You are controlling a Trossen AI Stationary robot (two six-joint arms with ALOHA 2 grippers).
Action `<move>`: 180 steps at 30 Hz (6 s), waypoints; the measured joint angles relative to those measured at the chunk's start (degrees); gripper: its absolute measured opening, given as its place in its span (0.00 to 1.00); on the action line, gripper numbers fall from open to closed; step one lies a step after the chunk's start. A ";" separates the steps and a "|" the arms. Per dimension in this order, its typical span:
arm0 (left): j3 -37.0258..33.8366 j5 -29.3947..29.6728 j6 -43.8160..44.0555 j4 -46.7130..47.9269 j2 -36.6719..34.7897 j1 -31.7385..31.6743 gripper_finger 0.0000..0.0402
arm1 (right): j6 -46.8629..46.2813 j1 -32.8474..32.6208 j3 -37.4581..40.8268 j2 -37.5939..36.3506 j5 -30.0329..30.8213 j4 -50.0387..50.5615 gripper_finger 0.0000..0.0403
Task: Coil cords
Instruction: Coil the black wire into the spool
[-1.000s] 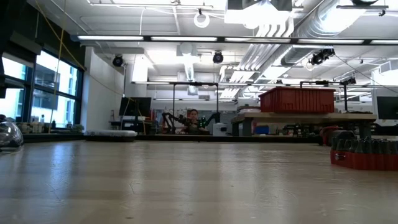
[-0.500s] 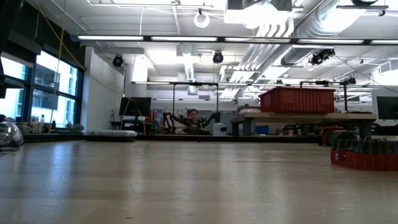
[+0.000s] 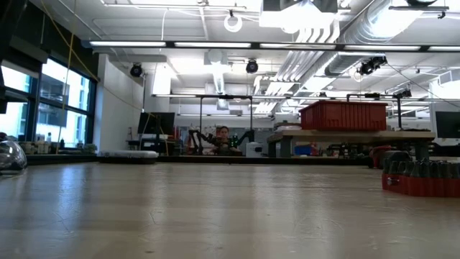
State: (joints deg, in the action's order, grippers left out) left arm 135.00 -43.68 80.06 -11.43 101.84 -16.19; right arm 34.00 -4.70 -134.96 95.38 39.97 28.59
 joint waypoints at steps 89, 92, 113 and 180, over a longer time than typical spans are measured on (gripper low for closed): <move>-0.02 6.66 0.26 6.62 0.59 -0.01 0.01 | 14.48 -0.90 -0.02 -1.54 -3.81 -0.58 0.00; -0.02 7.37 1.32 6.56 0.59 0.13 0.01 | 14.47 -0.98 -0.02 -1.52 -3.43 -0.82 0.00; -0.09 13.37 8.84 -4.36 4.79 6.47 0.01 | 7.58 0.71 0.02 1.19 -9.01 -2.25 0.00; 0.00 -0.53 -47.14 55.79 -10.99 -11.10 0.01 | -19.50 -2.54 0.02 2.81 -19.92 2.55 0.00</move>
State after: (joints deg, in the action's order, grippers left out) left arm 135.00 -44.21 32.92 44.36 90.85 -27.29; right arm 14.50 -7.23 -134.93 98.19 20.05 31.14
